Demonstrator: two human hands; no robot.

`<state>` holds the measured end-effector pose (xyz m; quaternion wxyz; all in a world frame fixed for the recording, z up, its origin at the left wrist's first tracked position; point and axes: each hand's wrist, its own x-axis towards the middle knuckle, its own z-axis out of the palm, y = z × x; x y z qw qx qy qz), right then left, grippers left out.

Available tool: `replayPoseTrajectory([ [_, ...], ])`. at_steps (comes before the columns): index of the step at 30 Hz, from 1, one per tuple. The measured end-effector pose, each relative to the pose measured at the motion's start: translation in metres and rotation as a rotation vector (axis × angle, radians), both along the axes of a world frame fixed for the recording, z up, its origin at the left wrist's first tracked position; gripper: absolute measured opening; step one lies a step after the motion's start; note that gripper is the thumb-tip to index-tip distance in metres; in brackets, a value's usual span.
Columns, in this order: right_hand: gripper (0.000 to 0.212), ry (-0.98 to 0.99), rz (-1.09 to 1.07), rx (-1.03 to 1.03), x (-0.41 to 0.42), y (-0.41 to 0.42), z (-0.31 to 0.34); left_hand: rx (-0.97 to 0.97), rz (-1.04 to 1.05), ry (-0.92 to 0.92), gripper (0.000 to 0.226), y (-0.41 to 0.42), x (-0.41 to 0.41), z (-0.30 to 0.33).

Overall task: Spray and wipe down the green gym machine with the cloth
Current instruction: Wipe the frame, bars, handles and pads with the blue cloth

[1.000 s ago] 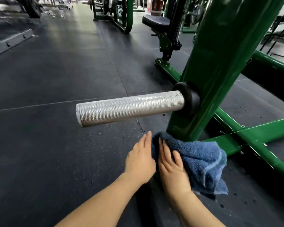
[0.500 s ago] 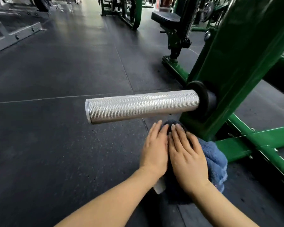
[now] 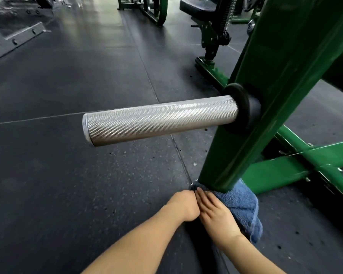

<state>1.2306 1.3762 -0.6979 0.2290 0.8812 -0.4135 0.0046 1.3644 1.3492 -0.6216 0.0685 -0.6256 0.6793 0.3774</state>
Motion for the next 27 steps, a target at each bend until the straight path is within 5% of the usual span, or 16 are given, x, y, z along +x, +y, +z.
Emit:
replayPoseTrajectory([
  [4,0.043,-0.091,0.059,-0.016,-0.024,0.021,0.003,-0.114,0.165,0.116,0.060,-0.006,-0.004,0.010],
  [7,0.042,-0.352,-0.173,0.072,-0.049,0.037,0.015,-0.286,0.220,0.226,0.057,-0.008,-0.016,0.020],
  [11,0.033,-1.474,-0.748,0.237,-0.070,0.025,0.076,-0.383,0.404,0.401,0.039,-0.005,-0.036,0.031],
  [15,0.027,-2.105,-0.404,0.411,-0.054,-0.008,0.149,-0.451,0.514,0.451,0.054,-0.001,-0.048,0.045],
  [19,0.046,-2.138,-0.063,0.570,-0.037,-0.029,0.190,-0.671,0.505,0.445,0.073,0.001,-0.056,0.065],
  [27,0.023,-1.761,-0.516,0.753,-0.040,-0.031,0.129,-0.709,0.411,0.319,0.078,0.006,-0.059,0.081],
])
